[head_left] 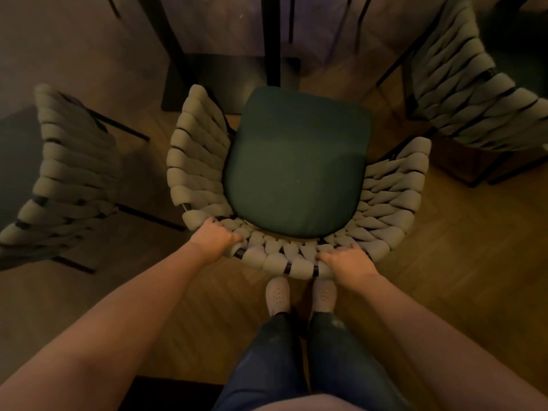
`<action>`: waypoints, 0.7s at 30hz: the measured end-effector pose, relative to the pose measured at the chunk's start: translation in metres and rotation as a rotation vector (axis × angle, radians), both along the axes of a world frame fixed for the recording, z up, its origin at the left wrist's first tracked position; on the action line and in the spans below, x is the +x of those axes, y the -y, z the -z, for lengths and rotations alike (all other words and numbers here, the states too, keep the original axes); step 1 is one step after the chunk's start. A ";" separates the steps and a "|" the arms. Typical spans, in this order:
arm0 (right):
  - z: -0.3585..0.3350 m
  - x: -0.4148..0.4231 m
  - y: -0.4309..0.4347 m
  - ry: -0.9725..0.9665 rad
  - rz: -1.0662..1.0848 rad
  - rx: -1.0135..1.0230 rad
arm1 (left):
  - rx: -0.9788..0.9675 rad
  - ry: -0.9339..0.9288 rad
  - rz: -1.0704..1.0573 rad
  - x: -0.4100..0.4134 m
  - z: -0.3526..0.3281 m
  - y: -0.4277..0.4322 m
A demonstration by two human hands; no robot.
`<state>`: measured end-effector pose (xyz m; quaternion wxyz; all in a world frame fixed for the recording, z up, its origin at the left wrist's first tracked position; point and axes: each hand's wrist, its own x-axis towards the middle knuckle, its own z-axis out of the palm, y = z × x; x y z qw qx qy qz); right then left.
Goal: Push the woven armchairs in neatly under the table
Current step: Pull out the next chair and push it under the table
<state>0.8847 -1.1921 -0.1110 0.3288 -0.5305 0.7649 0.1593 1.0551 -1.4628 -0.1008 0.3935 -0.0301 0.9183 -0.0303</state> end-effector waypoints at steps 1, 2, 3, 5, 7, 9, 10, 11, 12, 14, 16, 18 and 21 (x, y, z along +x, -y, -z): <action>-0.002 -0.010 0.000 -0.026 0.001 -0.004 | -0.004 -0.003 -0.004 -0.010 -0.002 -0.003; -0.003 -0.021 0.001 -0.051 0.003 -0.004 | -0.007 -0.004 -0.015 -0.020 -0.004 -0.006; -0.004 -0.032 0.001 -0.075 0.001 -0.004 | -0.007 -0.007 -0.028 -0.030 -0.005 -0.009; -0.005 -0.055 -0.001 -0.129 -0.003 -0.030 | 0.005 -0.034 -0.047 -0.049 -0.006 -0.016; -0.004 -0.083 -0.004 -0.171 -0.003 -0.047 | 0.041 -0.071 -0.060 -0.072 -0.006 -0.020; -0.004 -0.110 -0.008 -0.193 -0.008 -0.048 | 0.073 -0.097 -0.066 -0.090 -0.003 -0.019; -0.004 -0.122 -0.009 -0.197 -0.013 -0.042 | 0.088 -0.108 -0.072 -0.099 0.000 -0.018; -0.005 -0.136 -0.009 -0.196 -0.017 -0.026 | 0.105 -0.115 -0.088 -0.109 0.001 -0.016; -0.006 -0.148 -0.009 -0.199 -0.016 -0.012 | 0.114 -0.116 -0.103 -0.117 0.003 -0.016; -0.010 -0.172 -0.007 -0.200 -0.011 0.008 | 0.093 -0.086 -0.093 -0.140 0.005 -0.015; -0.012 -0.191 -0.003 -0.196 -0.023 0.026 | 0.052 -0.023 -0.076 -0.161 0.004 -0.018; -0.011 -0.209 -0.001 -0.209 -0.046 0.020 | 0.012 0.023 -0.065 -0.179 0.004 -0.021; -0.013 -0.234 0.003 -0.219 -0.064 0.025 | 0.000 0.020 -0.088 -0.201 0.002 -0.025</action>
